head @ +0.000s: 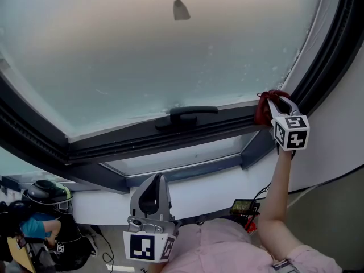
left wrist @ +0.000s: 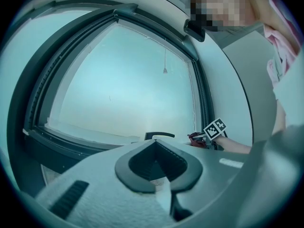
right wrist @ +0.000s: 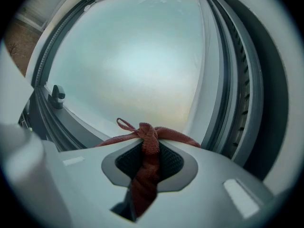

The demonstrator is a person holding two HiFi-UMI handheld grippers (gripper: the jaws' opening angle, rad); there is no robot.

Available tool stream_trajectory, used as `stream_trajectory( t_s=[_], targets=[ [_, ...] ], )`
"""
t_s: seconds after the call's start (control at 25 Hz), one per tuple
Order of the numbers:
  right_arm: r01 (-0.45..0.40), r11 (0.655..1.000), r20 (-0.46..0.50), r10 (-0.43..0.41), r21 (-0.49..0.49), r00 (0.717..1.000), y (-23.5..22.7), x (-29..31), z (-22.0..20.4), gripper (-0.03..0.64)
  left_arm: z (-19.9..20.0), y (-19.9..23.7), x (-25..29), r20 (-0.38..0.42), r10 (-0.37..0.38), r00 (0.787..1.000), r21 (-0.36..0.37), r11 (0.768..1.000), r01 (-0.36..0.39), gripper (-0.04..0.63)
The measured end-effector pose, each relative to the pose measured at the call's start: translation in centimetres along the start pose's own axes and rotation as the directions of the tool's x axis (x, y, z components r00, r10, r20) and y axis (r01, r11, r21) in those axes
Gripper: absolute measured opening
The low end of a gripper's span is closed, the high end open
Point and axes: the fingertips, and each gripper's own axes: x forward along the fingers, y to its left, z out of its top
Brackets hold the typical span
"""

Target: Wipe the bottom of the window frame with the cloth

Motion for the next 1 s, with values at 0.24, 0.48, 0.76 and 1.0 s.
stream_trajectory(
  t_s=[0.24,0.48,0.76,1.0],
  targets=[
    [-0.025,0.996,0.164,0.011,0.086,0.986,2.5,-3.1,2.7,0.078,0.2,1.9,-1.8,0.002,0.021,1.0,-0.006,1.0,-0.021,-0.006],
    [-0.19,0.98,0.36,0.158,0.057,0.92,11.7,-7.2,7.8,0.078,0.2,3.2,-3.0,-0.001,0.011,1.0,-0.012,1.0,-0.011,-0.006],
    [-0.33,0.939,0.352,0.343,-0.099,0.871,24.2,-7.6,9.2,0.078,0.3,4.5,-4.4,-0.004,0.008,1.0,-0.016,1.0,-0.008,-0.006],
    [-0.308,0.906,0.226,0.378,-0.289,0.898,30.9,-4.9,7.6,0.078,0.5,5.6,-5.4,-0.003,0.022,1.0,-0.021,1.0,-0.022,-0.006]
  ],
)
